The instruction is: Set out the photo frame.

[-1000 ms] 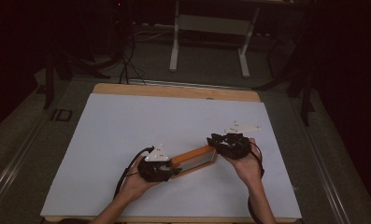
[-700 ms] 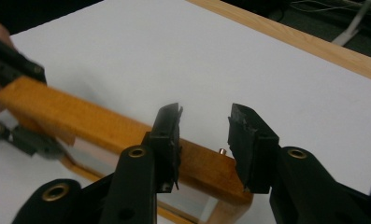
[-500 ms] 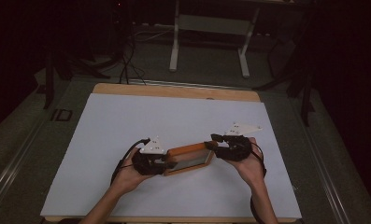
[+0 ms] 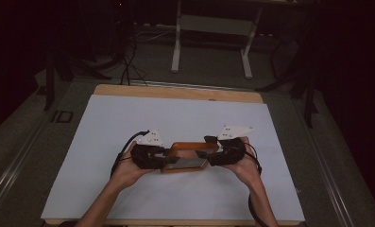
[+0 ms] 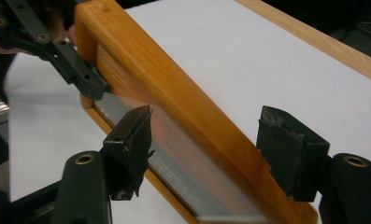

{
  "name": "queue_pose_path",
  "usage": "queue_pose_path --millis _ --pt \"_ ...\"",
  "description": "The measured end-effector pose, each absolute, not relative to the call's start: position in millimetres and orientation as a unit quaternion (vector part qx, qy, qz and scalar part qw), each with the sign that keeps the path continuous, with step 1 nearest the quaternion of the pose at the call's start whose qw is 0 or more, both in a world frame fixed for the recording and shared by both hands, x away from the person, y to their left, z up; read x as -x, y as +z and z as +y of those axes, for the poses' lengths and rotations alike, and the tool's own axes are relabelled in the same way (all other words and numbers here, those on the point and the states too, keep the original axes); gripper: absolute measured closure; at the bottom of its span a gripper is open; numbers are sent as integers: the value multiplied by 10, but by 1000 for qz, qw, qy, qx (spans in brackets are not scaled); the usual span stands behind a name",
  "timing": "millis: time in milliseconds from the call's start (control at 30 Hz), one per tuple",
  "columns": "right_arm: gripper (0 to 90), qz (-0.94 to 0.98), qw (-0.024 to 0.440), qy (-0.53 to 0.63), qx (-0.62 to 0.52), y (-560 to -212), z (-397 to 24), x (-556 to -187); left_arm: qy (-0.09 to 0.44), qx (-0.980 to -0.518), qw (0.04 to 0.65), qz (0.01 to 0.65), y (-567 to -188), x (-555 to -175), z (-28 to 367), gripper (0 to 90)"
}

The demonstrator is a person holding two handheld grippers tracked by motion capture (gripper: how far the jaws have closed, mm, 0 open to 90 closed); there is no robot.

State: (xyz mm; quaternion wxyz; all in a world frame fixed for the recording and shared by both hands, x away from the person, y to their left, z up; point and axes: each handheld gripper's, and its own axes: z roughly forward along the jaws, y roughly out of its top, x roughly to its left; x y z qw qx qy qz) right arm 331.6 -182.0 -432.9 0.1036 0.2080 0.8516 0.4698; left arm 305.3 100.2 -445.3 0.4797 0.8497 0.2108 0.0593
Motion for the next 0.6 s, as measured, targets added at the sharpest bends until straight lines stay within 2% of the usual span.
queue_pose_path --millis 233,333,433,600 --pt "310 863 82 471 -162 -4310 -1654 -3350 54 -845 499 183 -4380 -3037 1040 691" --pt "379 875 72 457 -142 -4331 -1582 -3323 54 -843 503 181 -4380 -3045 1049 691" --pt "454 876 88 452 -142 -4334 -1596 -3294 61 -842 504 181 -4381 -3046 1048 687" --pt "549 878 84 453 -134 -4316 -1670 -3281 68 -836 510 193 -4392 -3070 1056 654"
